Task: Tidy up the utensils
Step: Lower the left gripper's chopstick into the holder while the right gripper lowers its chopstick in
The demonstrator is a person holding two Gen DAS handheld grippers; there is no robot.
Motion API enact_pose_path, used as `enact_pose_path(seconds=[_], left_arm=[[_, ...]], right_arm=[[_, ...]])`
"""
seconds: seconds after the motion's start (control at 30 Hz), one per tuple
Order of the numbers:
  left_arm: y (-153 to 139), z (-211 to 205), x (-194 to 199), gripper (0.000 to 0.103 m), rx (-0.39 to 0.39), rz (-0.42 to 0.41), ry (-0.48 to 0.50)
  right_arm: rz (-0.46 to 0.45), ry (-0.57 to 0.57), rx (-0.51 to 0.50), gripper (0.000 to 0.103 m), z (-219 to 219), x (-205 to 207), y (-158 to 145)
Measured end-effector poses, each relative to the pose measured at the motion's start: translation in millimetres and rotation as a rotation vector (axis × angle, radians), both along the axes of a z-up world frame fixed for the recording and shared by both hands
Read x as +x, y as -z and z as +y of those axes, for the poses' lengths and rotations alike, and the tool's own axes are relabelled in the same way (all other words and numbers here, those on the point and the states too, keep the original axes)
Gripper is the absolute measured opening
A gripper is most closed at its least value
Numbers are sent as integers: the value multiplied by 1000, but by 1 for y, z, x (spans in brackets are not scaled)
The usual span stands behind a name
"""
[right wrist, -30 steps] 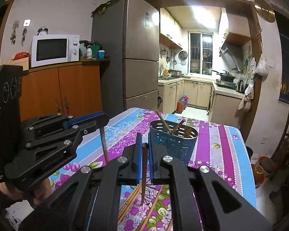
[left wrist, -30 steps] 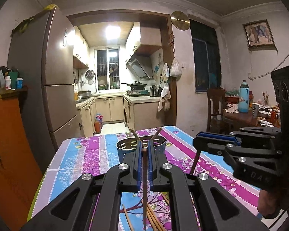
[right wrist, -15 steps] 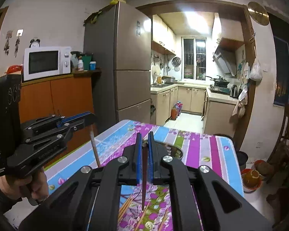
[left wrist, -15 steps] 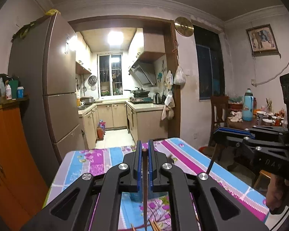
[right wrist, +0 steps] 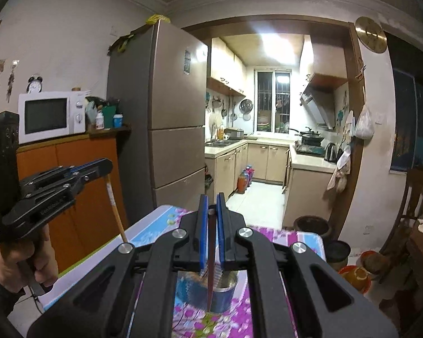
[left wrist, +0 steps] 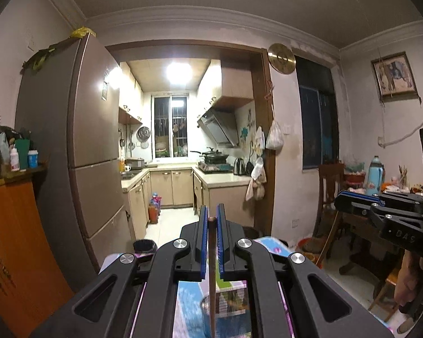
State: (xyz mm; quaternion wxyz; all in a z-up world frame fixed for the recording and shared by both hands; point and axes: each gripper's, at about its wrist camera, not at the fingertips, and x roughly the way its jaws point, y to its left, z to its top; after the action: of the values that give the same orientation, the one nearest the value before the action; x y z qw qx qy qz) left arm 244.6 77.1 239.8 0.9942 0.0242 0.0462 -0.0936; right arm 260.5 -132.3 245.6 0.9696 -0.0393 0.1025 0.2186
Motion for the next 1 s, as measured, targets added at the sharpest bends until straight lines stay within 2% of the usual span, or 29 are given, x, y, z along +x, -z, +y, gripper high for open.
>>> enact_pose_path(seconds=[0.2, 0.33, 0.7, 1.0], left_arm=[[-24, -1, 35, 7, -18, -20, -7], [-23, -1, 59, 7, -44, -3, 6], [31, -5, 117, 7, -44, 90, 17], [63, 3, 139, 7, -55, 140, 19]], right_arm=[[-24, 13, 1, 5, 3, 32, -23], [-12, 16, -1, 5, 6, 54, -18], [79, 4, 8, 5, 9, 94, 32], [141, -4, 18, 5, 15, 112, 64]])
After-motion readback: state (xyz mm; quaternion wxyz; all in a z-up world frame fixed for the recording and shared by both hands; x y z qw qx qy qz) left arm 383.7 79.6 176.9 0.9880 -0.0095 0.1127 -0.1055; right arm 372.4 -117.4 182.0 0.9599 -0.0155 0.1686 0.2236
